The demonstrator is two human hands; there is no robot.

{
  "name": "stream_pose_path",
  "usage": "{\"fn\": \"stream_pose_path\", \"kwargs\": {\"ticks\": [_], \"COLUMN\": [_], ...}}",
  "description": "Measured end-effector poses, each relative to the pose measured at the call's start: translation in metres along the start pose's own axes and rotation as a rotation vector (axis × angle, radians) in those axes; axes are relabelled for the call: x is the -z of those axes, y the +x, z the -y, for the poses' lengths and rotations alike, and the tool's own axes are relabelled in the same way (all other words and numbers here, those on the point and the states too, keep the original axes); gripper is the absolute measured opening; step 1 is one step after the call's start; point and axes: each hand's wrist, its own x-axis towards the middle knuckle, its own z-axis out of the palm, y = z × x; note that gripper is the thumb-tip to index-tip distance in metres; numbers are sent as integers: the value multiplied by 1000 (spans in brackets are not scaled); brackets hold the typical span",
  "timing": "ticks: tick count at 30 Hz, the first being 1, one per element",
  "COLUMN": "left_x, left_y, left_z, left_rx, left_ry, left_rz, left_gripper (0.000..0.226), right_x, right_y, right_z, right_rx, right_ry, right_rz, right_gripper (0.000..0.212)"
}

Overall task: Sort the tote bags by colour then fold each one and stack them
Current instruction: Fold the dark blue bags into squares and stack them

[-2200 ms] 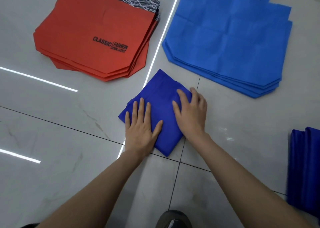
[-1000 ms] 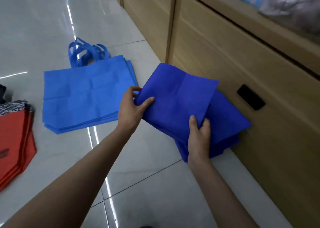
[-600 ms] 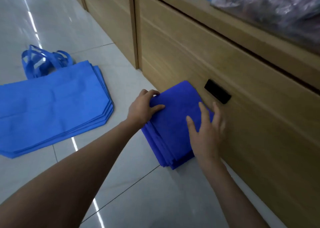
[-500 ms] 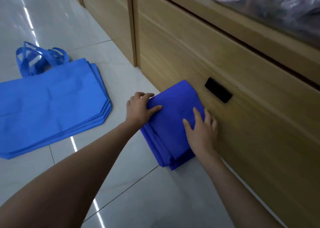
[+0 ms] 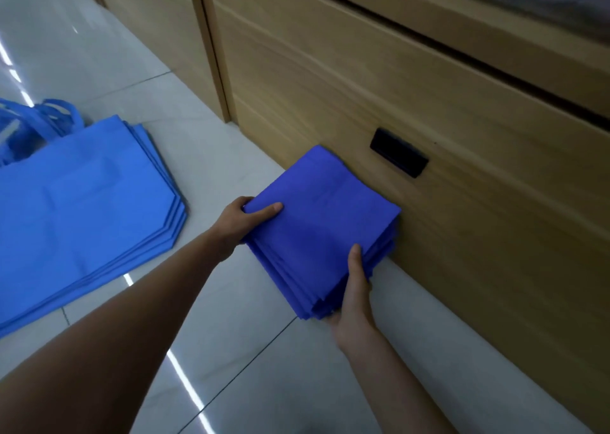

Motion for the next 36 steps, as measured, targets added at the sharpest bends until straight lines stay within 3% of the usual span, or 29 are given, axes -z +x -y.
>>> {"fn": "stream_pose_path", "kwargs": {"ticks": [4,7,8,10,12,13,14,16,17,19,23,26,28,32,34,36], "left_x": [4,0,-2,-6,-7,-6,-5,-5,-4,-2,4,-10,-20,-22,-17,-14], "left_y": [-6,-9,-9,-11,-12,-13,-14,-17,-19,-24,-33,-42,-46,-52,-54,-56], "left_z": [8,7,8,9,7,5,3,0,0,7,33,33,25,20,26,37], "left_rx": [-54,-98,-111,-148,-201,-220,-233,-247,-242,-217,-14,211,211,190,181,120], "left_ry": [-124,-91,-78,-45,-16,-11,-18,-87,-147,-255,-221,-528,-683,-798,-722,-416], "left_rz": [-41,-82,-93,-130,-173,-186,-199,-236,-267,-318,-321,-96,49,113,132,108], "left_gripper": [67,70,72,75,71,70,69,69,69,68,79,83,87,83,81,77], "right_x": [-18,-13,-9,1,3,-1,-9,-33,-43,-56,-51,-45,-45,-48,-46,-45], "right_y": [10,7,3,-13,-28,-32,-33,-32,-30,-23,-11,-7,-7,-8,-2,6], "right_z": [-7,-1,2,12,26,34,39,40,36,21,6,9,10,-3,-8,-7], "right_rx": [57,48,140,597,1182,1381,1429,1147,1000,885,964,976,959,911,900,902], "right_ry": [-72,-167,-243,-541,-926,-1131,-1316,-1673,-1821,-2033,-2112,-2106,-2078,-2040,-2106,-2143], "right_rz": [-39,-43,-95,-252,-296,-207,-61,168,193,169,70,53,57,63,43,12], "right_gripper": [110,87,85,92,82,72,65,71,82,101,103,96,94,108,118,119]}}
